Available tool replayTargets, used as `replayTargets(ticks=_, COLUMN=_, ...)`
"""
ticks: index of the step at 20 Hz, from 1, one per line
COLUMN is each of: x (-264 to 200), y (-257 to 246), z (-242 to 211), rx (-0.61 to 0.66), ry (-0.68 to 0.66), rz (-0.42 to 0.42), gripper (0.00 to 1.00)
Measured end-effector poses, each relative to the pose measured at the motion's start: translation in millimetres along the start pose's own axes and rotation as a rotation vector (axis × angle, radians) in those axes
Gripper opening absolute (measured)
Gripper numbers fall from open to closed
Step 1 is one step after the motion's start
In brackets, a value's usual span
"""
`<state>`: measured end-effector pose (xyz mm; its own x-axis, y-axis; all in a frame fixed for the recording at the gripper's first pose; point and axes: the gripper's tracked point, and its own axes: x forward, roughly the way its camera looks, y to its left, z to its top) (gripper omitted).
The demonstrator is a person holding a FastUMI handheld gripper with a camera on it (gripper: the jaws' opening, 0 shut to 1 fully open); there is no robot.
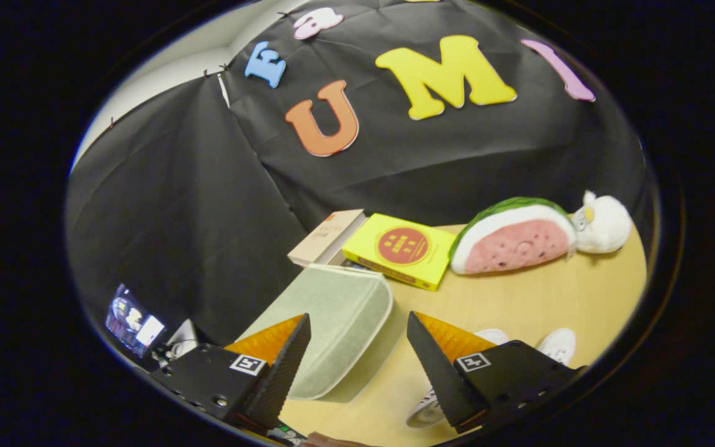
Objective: Open the storage box then place both shoes into the box .Put the left shoe in first, then the right shoe, with the right side of both shoes facing outward in a uniform manner.
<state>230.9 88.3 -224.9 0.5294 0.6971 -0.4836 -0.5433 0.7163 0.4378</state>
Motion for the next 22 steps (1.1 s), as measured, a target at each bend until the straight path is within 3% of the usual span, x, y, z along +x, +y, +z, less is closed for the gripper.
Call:
replayTargets(ticks=7, x=63.7, y=-29.5, z=-23.9, rx=0.198, ry=0.185, rz=0.202, gripper=0.95)
replayTargets(ticks=11, x=84.0, y=-13.6, z=-46.3, rx=0.409, ry=0.309, rz=0.466, gripper=0.95)
replayTargets(ticks=14, x=84.4, y=-3.2, z=-62.2, rx=0.512, ry=0.373, rz=0.578, gripper=0.94)
replayTargets(ticks=16, x=81.7, y=-0.7, z=-68.8, rx=0.514, ry=0.386, rz=0.6, gripper=0.95)
replayTargets(ticks=22, x=75.0, y=0.3, z=-66.9, rx=0.523, ry=0.4, rz=0.625, gripper=0.69)
